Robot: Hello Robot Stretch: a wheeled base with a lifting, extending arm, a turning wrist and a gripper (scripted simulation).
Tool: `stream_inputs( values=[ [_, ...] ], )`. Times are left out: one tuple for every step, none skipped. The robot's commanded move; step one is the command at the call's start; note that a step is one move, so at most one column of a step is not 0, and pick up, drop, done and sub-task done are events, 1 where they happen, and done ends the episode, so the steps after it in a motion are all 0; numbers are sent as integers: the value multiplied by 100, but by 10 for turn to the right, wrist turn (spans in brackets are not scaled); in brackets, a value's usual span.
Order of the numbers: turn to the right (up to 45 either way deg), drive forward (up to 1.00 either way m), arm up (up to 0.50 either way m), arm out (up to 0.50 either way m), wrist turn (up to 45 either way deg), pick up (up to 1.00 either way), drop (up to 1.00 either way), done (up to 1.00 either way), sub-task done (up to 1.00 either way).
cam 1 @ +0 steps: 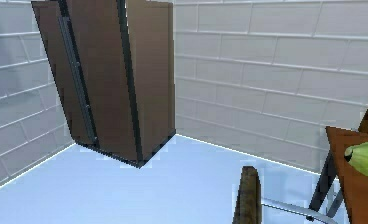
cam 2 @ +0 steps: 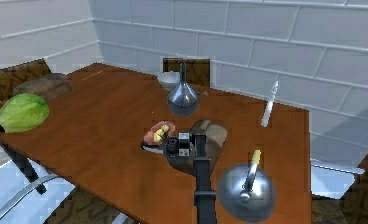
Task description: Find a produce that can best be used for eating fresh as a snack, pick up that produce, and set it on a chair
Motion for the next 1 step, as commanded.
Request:
stream_inputs(
  values=[
    [0, 0, 0, 0, 0, 100, 0, 0, 0]
  ],
)
